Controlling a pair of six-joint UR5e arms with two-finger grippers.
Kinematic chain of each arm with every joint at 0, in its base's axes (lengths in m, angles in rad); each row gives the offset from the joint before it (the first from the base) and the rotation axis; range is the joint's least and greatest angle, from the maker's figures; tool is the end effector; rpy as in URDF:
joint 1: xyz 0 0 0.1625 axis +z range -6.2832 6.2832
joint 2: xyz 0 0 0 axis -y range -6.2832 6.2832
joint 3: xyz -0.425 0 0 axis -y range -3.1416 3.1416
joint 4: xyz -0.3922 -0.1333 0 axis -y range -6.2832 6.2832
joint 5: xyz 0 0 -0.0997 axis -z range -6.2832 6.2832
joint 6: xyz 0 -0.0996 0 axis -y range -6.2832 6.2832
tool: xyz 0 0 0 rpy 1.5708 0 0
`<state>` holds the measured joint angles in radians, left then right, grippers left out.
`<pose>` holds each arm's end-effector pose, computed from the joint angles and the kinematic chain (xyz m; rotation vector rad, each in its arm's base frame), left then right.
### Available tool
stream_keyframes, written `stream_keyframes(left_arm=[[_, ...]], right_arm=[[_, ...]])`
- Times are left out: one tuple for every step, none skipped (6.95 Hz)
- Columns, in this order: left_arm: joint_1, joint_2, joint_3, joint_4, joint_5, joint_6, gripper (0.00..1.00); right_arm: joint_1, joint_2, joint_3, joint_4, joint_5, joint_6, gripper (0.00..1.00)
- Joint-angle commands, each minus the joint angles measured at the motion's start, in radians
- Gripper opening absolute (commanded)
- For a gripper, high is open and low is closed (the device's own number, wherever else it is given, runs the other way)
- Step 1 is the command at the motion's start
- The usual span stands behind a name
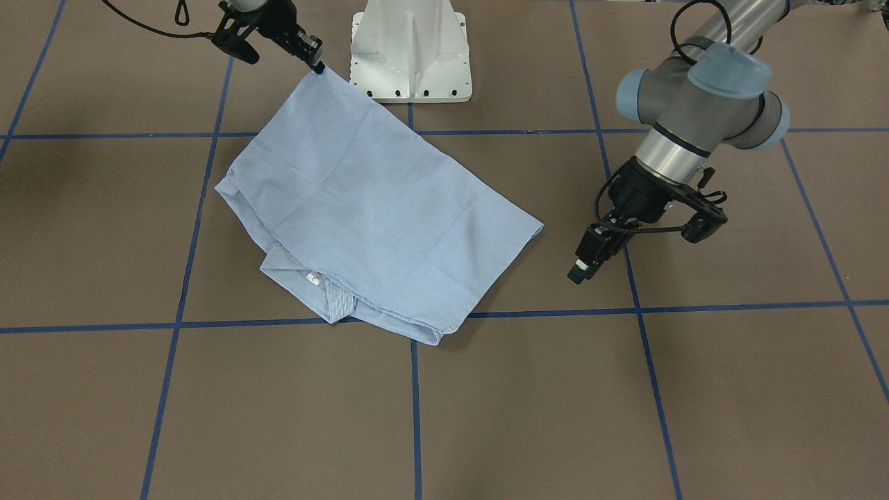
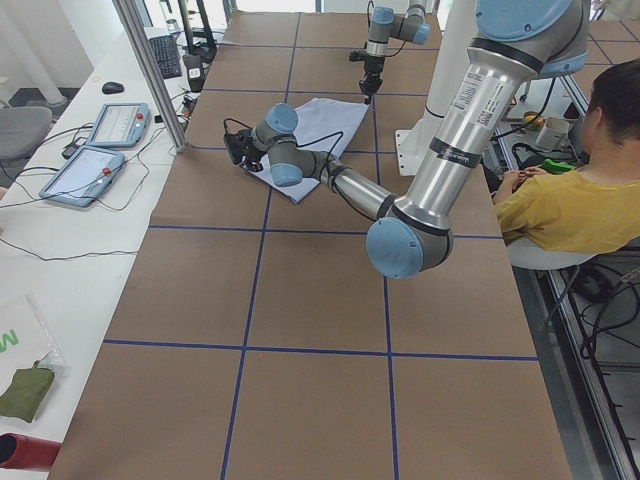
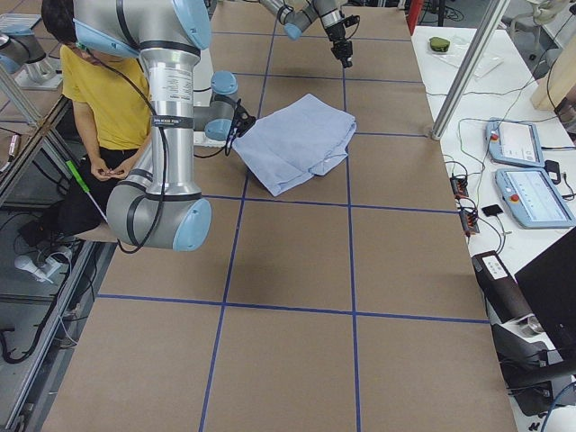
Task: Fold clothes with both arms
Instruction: 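Grasp the shirt's side edge with the right gripper and drag it toward the robot, then grasp the opposite shirt edge with the left gripper while the right gripper holds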
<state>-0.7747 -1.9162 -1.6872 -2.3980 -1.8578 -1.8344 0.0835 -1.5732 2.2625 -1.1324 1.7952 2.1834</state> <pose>0.3656 -0.5050 0.3184 0.0874 1.3307 -0.7002 -0.4213 -0.1468 0.2896 -0.4920 -1.0427 0.4920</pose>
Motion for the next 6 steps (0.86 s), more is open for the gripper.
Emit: stream_keyframes(left_arm=[[0.125,0.093,-0.09,-0.001,0.018,-0.061,0.51],[0.176,0.141,-0.11,-0.001,0.04,-0.062,0.61],[0.234,0.163,-0.105,0.0,0.09,-0.066,0.64],[0.271,0.163,-0.092,0.003,0.135,-0.066,0.65],[0.279,0.158,-0.086,0.013,0.137,-0.068,0.65],[0.285,0.151,-0.085,0.028,0.138,-0.068,0.65]], right_arm=[[-0.039,-0.014,0.034,-0.001,0.01,0.004,1.0],[0.078,-0.011,0.038,0.0,0.018,0.001,1.0],[0.184,-0.004,0.034,0.0,0.032,-0.005,1.0],[0.224,0.001,-0.004,0.002,0.033,-0.011,1.0],[0.242,0.028,-0.044,0.003,0.032,-0.011,1.0],[0.243,0.059,-0.082,0.003,0.027,-0.013,1.0]])
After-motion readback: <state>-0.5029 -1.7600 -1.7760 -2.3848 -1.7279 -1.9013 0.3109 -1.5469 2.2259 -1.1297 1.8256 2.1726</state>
